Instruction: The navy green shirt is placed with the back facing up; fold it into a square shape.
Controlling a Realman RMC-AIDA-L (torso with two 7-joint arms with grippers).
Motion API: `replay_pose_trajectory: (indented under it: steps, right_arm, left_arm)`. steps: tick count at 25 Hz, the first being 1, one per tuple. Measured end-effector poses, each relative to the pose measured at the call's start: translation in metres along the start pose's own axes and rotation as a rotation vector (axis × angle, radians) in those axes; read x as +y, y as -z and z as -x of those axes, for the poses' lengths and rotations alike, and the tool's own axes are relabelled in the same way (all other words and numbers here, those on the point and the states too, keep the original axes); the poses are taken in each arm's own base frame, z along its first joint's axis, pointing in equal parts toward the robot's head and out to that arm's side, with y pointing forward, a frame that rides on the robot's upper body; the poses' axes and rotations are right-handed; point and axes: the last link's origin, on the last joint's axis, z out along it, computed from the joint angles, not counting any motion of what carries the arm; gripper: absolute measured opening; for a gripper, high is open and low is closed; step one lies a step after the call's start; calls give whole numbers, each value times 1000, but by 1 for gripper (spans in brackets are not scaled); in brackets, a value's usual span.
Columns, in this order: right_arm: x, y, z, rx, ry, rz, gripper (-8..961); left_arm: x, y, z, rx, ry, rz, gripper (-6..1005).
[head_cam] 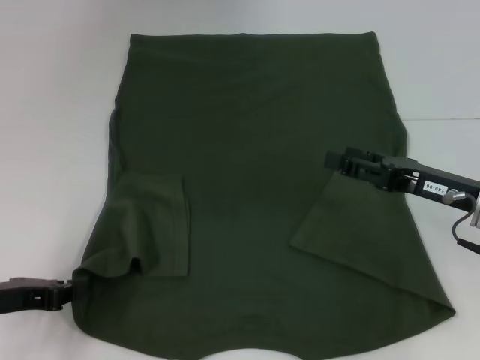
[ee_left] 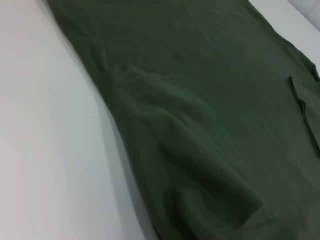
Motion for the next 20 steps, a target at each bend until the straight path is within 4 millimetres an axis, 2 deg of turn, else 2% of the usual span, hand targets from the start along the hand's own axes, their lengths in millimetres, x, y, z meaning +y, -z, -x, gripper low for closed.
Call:
replay_pose_trajectory:
  steps: [5,12,20]
  right_arm:
    - [-1,3,0,2,-1,1,793]
    - [-8,28,3,34,-59,-7,793]
    - [-29,82,-3,174,-262,-123,792]
  left_arm:
    - [0,1,0,-2,1,1,36]
    - [10,1,-6,-7,-7,59,16]
    - [19,-4,-13,-19,-37,95,15]
